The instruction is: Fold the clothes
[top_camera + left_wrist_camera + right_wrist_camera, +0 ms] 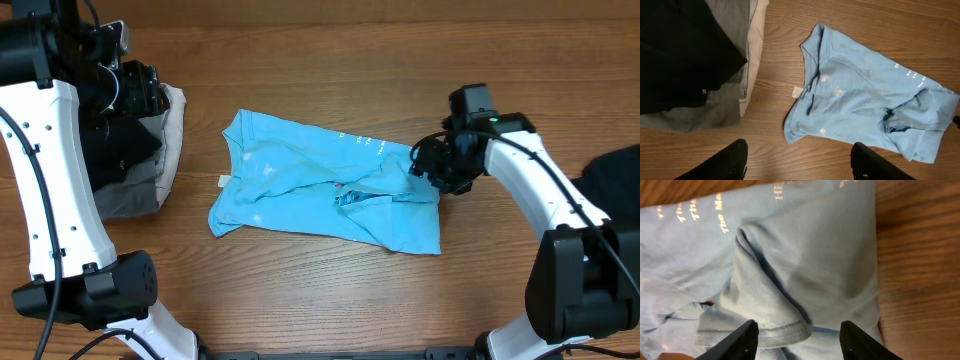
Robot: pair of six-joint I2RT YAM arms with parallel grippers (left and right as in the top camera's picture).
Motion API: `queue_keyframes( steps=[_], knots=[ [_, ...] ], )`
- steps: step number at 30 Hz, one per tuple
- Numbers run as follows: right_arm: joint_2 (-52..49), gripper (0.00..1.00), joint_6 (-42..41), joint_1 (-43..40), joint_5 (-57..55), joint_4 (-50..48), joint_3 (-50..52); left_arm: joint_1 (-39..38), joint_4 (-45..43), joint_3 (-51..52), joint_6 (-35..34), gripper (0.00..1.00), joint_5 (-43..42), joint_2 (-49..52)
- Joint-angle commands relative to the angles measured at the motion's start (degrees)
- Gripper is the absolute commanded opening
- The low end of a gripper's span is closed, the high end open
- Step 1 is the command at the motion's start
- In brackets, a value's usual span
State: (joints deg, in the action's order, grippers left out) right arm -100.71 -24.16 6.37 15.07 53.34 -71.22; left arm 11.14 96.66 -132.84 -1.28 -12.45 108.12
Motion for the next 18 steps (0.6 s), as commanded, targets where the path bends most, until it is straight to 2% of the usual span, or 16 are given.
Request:
queue_keyframes(
  steps=[1, 3, 4, 7, 13, 15, 18],
  knots=[
    [1.57, 0.55, 1.81, 0.92, 3.19, -1.68, 0.94, -0.20, 0.11, -0.46, 0.00, 0.70, -0.94, -0.17],
    [1.57, 0.52, 1.38, 1.79, 2.97, -3.48, 2.62, -0.20, 0.13, -0.46, 0.00, 0.70, -0.94, -0.17],
    [1.57, 0.47, 0.44, 2.14, 2.95, -4.46, 3.69, -0.20, 0.13, -0.46, 0.00, 0.70, -0.96, -0.17],
    [1.57, 0.47, -3.04, 2.97, 3.04, -7.76, 6.62, -0.20, 0.13, -0.46, -0.02, 0.69, -1.16, -0.17],
    [1.57, 0.45, -4.20, 5.38, 6.01, -11.63, 9.05, -0.44, 0.13, -0.46, -0.02, 0.69, -1.16, -0.17],
    [1.57, 0.31, -4.20, 6.67, 9.05, -15.23, 9.05, -0.46, 0.13, -0.46, -0.04, 0.69, -1.16, -0.17],
    [1.57, 0.07, -4.26, 8.59, 16.33, -25.57, 9.03, -0.44, 0.13, -0.46, -0.02, 0.68, -1.16, -0.17]
  ],
)
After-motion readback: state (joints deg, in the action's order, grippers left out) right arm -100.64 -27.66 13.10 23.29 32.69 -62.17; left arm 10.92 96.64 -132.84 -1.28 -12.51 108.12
